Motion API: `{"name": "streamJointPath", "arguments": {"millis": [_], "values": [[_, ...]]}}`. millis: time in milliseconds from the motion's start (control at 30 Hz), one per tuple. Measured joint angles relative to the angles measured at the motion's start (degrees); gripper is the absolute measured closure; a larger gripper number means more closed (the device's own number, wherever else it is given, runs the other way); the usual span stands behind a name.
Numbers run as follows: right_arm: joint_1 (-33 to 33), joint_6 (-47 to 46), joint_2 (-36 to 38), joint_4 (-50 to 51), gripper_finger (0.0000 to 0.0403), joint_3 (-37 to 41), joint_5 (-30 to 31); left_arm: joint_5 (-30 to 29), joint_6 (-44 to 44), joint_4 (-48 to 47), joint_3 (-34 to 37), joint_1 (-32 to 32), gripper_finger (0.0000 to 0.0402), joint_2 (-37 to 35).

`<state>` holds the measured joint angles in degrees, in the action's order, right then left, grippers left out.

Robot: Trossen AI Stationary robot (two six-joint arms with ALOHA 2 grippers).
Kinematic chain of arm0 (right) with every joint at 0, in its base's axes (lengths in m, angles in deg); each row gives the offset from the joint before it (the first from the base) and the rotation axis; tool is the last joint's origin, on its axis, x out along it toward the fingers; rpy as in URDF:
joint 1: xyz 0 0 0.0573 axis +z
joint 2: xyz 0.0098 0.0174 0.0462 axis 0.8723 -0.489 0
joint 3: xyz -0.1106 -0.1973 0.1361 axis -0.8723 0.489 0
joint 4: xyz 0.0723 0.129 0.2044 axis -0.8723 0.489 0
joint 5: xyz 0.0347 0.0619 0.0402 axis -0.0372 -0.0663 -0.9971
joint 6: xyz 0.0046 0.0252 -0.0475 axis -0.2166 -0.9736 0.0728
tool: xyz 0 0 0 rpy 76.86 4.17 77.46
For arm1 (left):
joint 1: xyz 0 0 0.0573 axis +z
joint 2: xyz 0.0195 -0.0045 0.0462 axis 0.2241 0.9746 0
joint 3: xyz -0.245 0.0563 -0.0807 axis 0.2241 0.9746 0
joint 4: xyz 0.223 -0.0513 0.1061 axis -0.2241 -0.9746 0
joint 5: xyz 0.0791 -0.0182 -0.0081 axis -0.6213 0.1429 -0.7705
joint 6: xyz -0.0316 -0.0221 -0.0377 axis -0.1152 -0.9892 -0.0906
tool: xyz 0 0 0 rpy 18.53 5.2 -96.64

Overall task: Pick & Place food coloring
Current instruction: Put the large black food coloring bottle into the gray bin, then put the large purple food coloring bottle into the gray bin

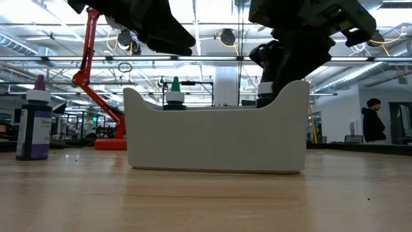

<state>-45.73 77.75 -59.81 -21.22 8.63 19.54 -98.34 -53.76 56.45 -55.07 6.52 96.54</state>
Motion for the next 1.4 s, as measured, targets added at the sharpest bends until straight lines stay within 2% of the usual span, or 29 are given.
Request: {"name": "streamJointPath", "arguments": {"millis": [167, 367, 500, 633, 767, 933, 1100, 1267, 1400], "values": [[0.1, 0.0, 0.0, -0.1, 0.0294, 0.0, 0.0, 0.0, 0.0, 0.0, 0.0, 0.0, 0.0026, 0.0], [0.1, -2.9, 0.2, -1.0, 0.0181, 0.0, 0.1, 0.0, -0.1, 0.4, 0.0, 0.0, 0.0034, 0.0], [0.1, -3.0, 1.0, -3.0, 0.0145, 0.0, 0.2, 0.0, -4.9, 1.5, 0.0, 0.0, 0.003, 0.0], [0.1, -2.7, 2.4, -2.8, 0.014, -0.1, 0.4, 0.0, -8.3, -2.8, 0.0, 0.0, 0.0025, 0.0], [0.1, -2.0, 5.5, -2.0, 0.0149, -0.1, 1.0, 1.3, -10.1, -12.0, 0.0, 0.0, 0.003, -0.2], [0.1, -1.0, 12.5, 1.1, 0.016, 0.0, 5.3, 6.5, -21.5, -24.0, 0.0, -1.3, 0.0029, -0.3], [0.1, 0.2, 19.9, 1.6, 0.0167, 1.5, 10.2, 7.1, -32.7, -37.9, 0.0, -3.8, 0.0032, -0.6], [-0.3, 3.8, 26.1, -8.5, 0.017, 9.7, 13.9, 8.3, -43.2, -48.7, -3.2, -4.2, 0.0038, -0.9], [-1.4, 7.2, 29.0, -18.6, 0.017, 16.8, 15.4, 11.0, -49.6, -57.4, -8.6, -2.9, 0.0032, -0.9]]}}
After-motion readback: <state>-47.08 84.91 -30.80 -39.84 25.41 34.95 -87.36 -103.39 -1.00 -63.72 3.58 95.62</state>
